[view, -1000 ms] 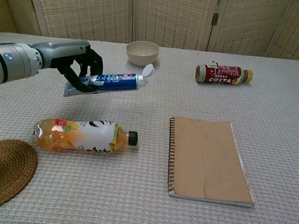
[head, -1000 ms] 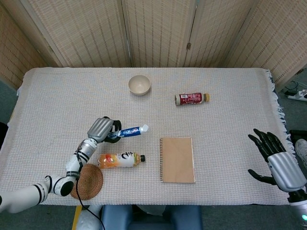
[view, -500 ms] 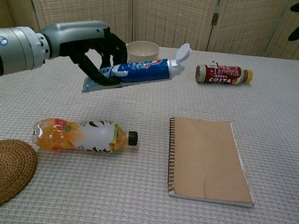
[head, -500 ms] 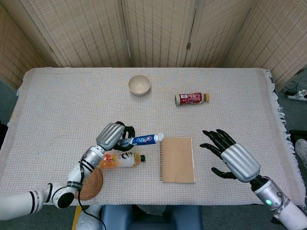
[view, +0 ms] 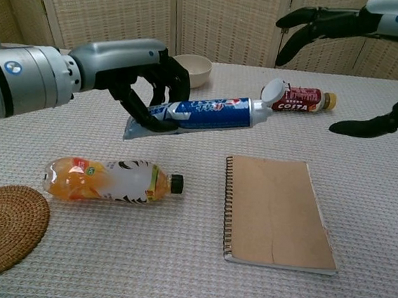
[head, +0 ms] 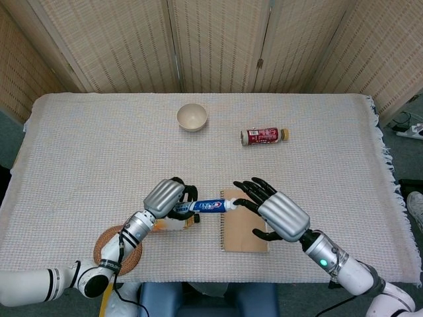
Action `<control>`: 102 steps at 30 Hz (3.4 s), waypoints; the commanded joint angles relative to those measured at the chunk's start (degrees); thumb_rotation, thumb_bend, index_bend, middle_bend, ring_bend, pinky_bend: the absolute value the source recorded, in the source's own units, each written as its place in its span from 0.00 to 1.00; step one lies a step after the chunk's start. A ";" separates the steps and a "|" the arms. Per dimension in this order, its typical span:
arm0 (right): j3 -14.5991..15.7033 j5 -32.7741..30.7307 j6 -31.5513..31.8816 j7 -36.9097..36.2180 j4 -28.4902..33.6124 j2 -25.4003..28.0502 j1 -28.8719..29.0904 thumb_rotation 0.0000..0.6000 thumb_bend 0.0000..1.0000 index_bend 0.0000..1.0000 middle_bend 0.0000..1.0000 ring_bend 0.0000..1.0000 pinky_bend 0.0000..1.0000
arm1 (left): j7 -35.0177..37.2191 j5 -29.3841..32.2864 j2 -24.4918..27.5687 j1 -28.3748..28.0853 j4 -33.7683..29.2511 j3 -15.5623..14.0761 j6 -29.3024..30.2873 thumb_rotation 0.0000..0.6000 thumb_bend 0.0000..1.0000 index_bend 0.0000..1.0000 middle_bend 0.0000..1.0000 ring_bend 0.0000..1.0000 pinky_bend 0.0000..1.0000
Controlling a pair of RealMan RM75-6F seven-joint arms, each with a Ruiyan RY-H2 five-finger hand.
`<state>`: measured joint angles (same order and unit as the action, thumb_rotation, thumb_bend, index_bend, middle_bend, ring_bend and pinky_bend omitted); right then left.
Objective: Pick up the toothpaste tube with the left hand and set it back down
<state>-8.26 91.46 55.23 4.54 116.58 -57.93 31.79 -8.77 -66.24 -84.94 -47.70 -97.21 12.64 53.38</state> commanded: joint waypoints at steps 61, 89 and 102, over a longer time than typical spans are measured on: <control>2.17 4.44 10.23 -37.14 -9.69 -11.39 3.05 0.65 0.26 0.00 0.00 0.00 0.00 | 17.26 -11.90 -4.90 2.37 3.27 -0.32 6.06 1.00 0.88 0.79 0.78 0.66 0.32; 0.99 3.00 12.47 -45.41 -14.34 -19.70 5.97 0.65 0.26 0.00 0.00 0.00 0.00 | 19.88 -13.56 -5.16 2.83 2.45 0.26 7.82 1.00 0.88 0.79 0.78 0.66 0.33; 1.02 3.90 14.20 -53.13 -16.51 -22.30 7.04 0.65 0.26 0.00 0.00 0.00 0.00 | 21.54 -14.27 -5.34 2.82 3.10 0.53 8.38 1.00 0.88 0.79 0.78 0.66 0.33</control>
<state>-7.34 95.18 69.19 -47.81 100.28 -80.15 38.69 12.74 -80.47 -90.26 -44.89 -94.14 13.18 61.71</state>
